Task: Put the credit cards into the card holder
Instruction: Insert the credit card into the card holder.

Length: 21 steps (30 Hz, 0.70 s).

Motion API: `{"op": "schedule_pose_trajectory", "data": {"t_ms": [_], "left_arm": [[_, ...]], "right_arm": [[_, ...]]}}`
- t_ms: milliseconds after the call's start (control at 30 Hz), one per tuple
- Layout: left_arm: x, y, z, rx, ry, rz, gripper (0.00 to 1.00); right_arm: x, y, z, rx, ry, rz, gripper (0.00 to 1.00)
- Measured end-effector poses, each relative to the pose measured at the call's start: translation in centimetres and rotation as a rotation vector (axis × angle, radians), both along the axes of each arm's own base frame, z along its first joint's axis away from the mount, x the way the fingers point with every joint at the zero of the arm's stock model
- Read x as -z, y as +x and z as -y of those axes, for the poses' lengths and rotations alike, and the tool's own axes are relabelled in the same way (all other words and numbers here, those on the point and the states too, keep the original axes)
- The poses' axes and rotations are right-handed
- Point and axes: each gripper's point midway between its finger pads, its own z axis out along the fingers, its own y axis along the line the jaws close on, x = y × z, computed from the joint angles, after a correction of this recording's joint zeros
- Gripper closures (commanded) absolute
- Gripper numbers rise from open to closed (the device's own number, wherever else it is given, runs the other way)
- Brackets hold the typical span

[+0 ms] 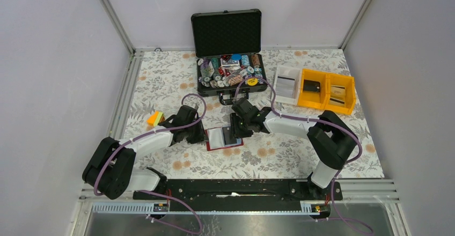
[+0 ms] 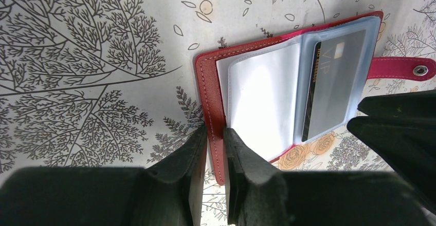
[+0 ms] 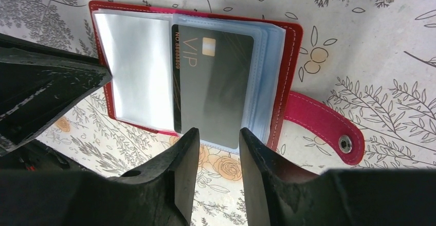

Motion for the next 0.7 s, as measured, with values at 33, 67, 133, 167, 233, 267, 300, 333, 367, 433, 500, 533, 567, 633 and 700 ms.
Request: {"op": "schedule_pose_trajectory", "data": {"t_ms": [33, 67, 133, 167, 233, 267, 300, 333, 367, 433, 500, 533, 567, 633, 700], "left_arm": [[0.0, 0.0, 0.0, 0.000, 0.000, 0.000, 0.80], [0.0, 0.0, 0.0, 0.000, 0.000, 0.000, 0.80], [0.0, 0.0, 0.0, 0.000, 0.000, 0.000, 0.80], [0.0, 0.0, 0.0, 0.000, 0.000, 0.000, 0.80], [0.0, 0.0, 0.0, 0.001, 0.000, 0.000, 0.80], [0.0, 0.0, 0.0, 0.001, 0.000, 0.000, 0.80], [0.0, 0.0, 0.0, 0.001, 0.000, 0.000, 0.80], [0.0, 0.0, 0.0, 0.001, 0.000, 0.000, 0.80], [0.0, 0.0, 0.0, 0.001, 0.000, 0.000, 0.80], [0.0, 0.0, 0.0, 0.001, 0.000, 0.000, 0.80], [0.0, 0.0, 0.0, 0.002, 0.000, 0.001, 0.80], [0.0, 0.0, 0.0, 0.002, 0.001, 0.001, 0.80], [0.0, 0.0, 0.0, 0.002, 0.001, 0.001, 0.80], [0.0, 0.0, 0.0, 0.003, 0.001, 0.001, 0.80], [0.0, 0.0, 0.0, 0.003, 0.000, 0.001, 0.80]], "right_arm": [[0.2, 0.0, 0.1, 0.000, -0.004, -0.004, 0.59], [0.3, -0.1, 0.1, 0.000, -0.008, -0.006, 0.59], [0.7, -0.1, 0.2, 0.000, -0.016, -0.014, 0.59], [0.8, -0.1, 0.2, 0.000, -0.018, -0.015, 0.59], [1.0, -0.2, 0.2, 0.000, -0.021, -0.018, 0.59], [1.1, -0.2, 0.2, 0.000, -0.023, -0.020, 0.60], [1.1, -0.2, 0.2, 0.000, -0.024, -0.021, 0.60], [1.2, -0.2, 0.2, 0.000, -0.026, -0.022, 0.60], [1.2, -0.2, 0.2, -0.001, -0.026, -0.024, 0.60], [1.3, -0.2, 0.2, -0.002, -0.026, -0.026, 0.60], [1.3, -0.2, 0.1, -0.003, -0.023, -0.027, 0.61], [1.3, -0.2, 0.1, -0.004, -0.020, -0.027, 0.61], [1.3, -0.2, 0.0, -0.005, -0.018, -0.028, 0.61], [1.3, -0.2, -0.1, -0.007, -0.013, -0.026, 0.61], [1.3, -0.1, -0.3, -0.008, -0.006, -0.025, 0.61]]}}
